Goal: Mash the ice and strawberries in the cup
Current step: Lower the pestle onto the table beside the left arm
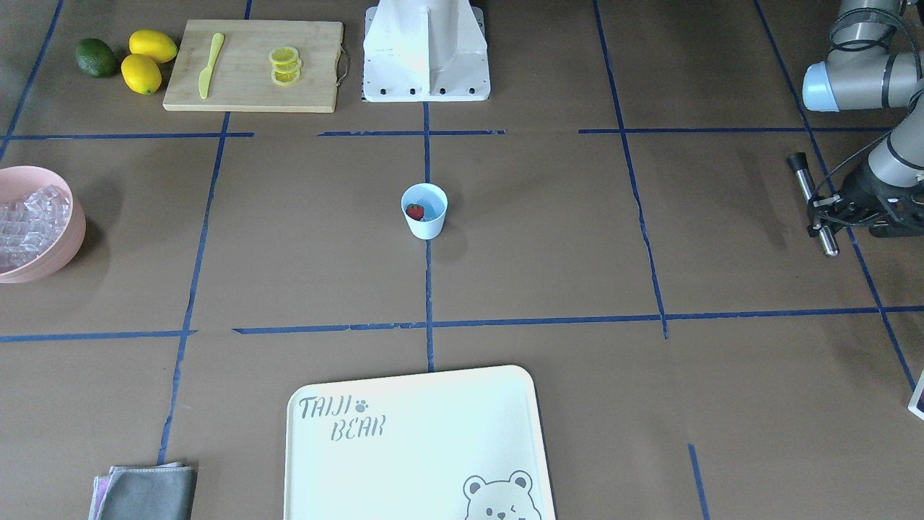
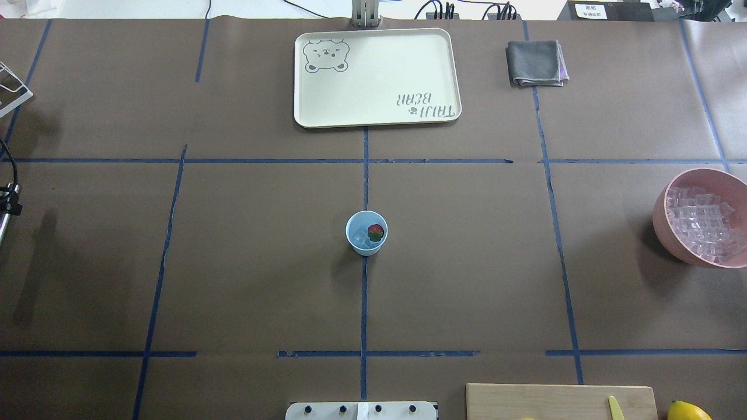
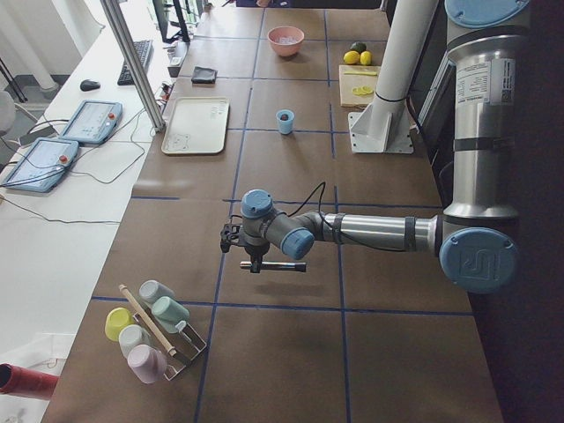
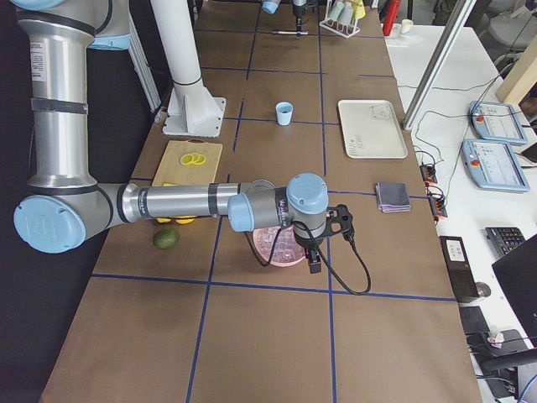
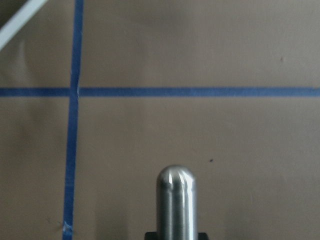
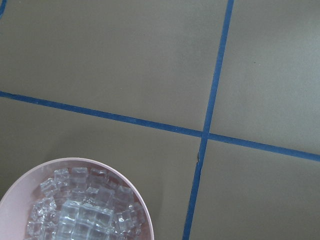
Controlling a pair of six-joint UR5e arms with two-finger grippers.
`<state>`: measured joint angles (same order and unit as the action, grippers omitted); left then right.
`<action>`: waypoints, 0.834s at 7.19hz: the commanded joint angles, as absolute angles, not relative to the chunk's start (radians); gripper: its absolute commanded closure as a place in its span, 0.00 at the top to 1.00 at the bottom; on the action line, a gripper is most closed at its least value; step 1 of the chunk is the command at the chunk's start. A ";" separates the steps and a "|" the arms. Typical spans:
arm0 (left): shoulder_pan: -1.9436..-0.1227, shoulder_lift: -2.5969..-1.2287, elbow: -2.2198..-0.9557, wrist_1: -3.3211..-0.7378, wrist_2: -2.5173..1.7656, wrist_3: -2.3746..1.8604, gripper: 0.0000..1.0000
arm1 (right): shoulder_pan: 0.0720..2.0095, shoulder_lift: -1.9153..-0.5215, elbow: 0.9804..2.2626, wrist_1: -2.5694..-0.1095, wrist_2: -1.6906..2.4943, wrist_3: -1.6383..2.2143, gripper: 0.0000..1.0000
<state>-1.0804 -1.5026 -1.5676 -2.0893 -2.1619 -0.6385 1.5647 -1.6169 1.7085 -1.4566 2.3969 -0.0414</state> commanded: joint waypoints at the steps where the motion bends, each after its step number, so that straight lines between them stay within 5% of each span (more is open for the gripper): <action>1: -1.071 -1.503 -1.539 -2.089 -2.161 -0.634 0.01 | 1.565 -1.617 1.713 -1.459 2.396 -0.041 1.00; 6: -1.071 -1.503 -1.513 -2.089 -2.117 -0.611 0.03 | 1.565 -1.617 1.718 -1.460 2.396 -0.041 1.00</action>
